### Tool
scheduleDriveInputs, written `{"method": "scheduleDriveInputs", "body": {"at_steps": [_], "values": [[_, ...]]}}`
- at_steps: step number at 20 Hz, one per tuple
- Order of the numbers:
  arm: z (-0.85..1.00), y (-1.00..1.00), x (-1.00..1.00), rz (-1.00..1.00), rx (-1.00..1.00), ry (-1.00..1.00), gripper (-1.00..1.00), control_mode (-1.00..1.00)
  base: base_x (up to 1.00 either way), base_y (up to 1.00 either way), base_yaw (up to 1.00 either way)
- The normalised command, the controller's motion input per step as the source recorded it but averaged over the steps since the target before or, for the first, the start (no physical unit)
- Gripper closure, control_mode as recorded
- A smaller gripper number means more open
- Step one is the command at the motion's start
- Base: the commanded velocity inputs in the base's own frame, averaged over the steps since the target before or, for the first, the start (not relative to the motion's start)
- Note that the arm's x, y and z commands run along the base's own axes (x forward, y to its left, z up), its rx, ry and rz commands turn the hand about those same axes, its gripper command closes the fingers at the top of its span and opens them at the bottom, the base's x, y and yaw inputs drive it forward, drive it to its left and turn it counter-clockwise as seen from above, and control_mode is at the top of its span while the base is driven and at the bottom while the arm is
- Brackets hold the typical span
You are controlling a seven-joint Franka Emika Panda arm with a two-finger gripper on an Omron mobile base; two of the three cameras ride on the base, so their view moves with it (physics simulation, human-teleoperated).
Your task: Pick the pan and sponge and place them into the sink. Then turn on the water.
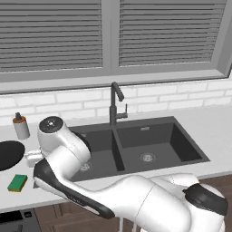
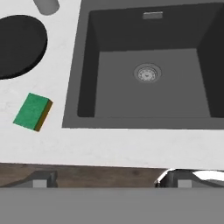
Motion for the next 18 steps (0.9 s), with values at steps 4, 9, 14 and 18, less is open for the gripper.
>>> {"method": "scheduleDriveInputs", "body": {"at_steps": [4,9,14,18], "values": [[-0.34,0.61,0.0,-0.06,0.0,0.07,-1.0,-1.0,0.0,0.0,0.0],[-0.28,0.75,0.01,-0.08,0.0,0.01,-1.0,-1.0,0.0,0.0,0.0],[-0.13,0.74,0.0,-0.08,0.0,0.0,-1.0,-1.0,0.0,0.0,0.0],[0.0,0.57,0.08,-0.03,0.05,0.0,-1.0,-1.0,0.0,0.0,0.0]]}}
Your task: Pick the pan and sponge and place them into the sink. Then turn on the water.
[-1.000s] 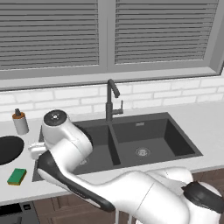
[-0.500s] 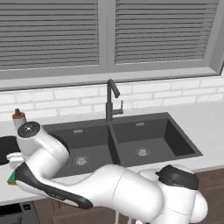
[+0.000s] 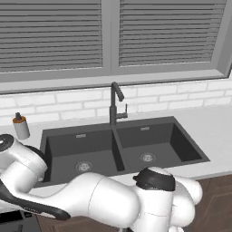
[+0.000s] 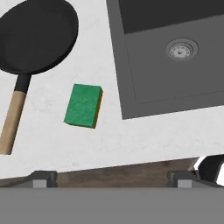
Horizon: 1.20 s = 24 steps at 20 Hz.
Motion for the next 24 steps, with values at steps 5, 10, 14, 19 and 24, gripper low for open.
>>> {"method": "scheduleDriveInputs", "body": {"at_steps": [5,10,14,19,24], "values": [[-0.09,0.4,0.12,0.0,0.09,0.0,-1.0,-1.0,0.0,0.0,0.0],[-0.42,0.23,0.09,0.0,0.11,0.04,-1.0,-1.0,0.0,0.0,0.0],[-0.38,0.24,0.0,0.0,0.07,0.01,-1.0,-1.0,0.0,0.0,0.0],[-0.22,0.28,0.0,0.0,0.01,0.0,-1.0,-1.0,0.0,0.0,0.0],[-0.05,0.34,0.01,0.0,0.0,0.0,-1.0,-1.0,0.0,0.0,0.0]]}}
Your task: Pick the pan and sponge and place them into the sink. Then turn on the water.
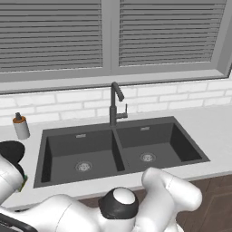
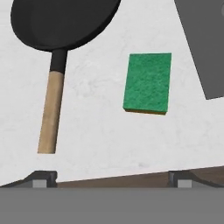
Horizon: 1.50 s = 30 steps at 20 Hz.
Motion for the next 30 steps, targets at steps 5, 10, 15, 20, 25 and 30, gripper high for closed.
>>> {"method": "scheduleDriveInputs", "body": {"at_steps": [5,10,15,20,25,30], "values": [[-0.04,0.27,0.08,0.0,0.0,0.0,-1.0,-1.0,0.0,0.0,0.0],[-0.15,0.21,0.08,0.0,0.0,0.0,-1.0,-1.0,0.0,0.0,0.0],[-0.2,0.21,0.13,0.0,0.0,0.0,-1.0,-1.0,0.0,0.0,0.0],[-0.26,0.17,0.16,0.0,0.0,0.02,-1.0,-1.0,0.0,0.0,0.0],[-0.31,0.23,0.17,0.0,-0.01,0.03,-1.0,-1.0,0.0,0.0,0.0],[-0.17,0.32,0.2,0.0,-0.01,0.0,-1.0,-1.0,0.0,0.0,0.0]]}}
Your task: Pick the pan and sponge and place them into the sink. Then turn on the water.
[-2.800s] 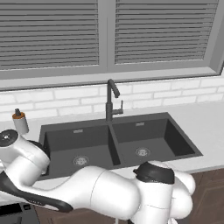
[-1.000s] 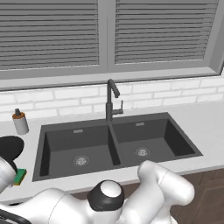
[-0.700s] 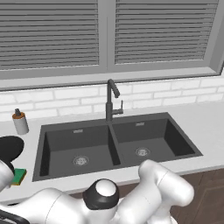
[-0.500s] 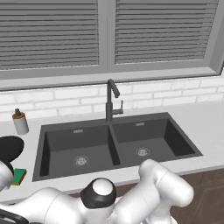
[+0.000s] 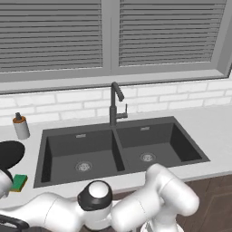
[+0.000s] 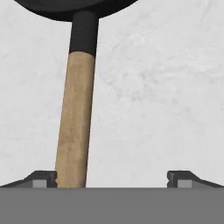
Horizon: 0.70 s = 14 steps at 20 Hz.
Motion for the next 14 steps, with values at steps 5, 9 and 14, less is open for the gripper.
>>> {"method": "scheduleDriveInputs", "body": {"at_steps": [5,9,14], "values": [[-0.06,0.25,0.14,0.0,0.0,0.0,-1.0,-1.0,0.0,0.0,0.0],[-0.15,0.09,0.04,0.0,0.0,0.0,-1.0,-1.0,0.0,0.0,0.0],[-0.39,0.0,0.0,-0.02,0.0,0.0,-1.0,-1.0,0.0,0.0,0.0]]}}
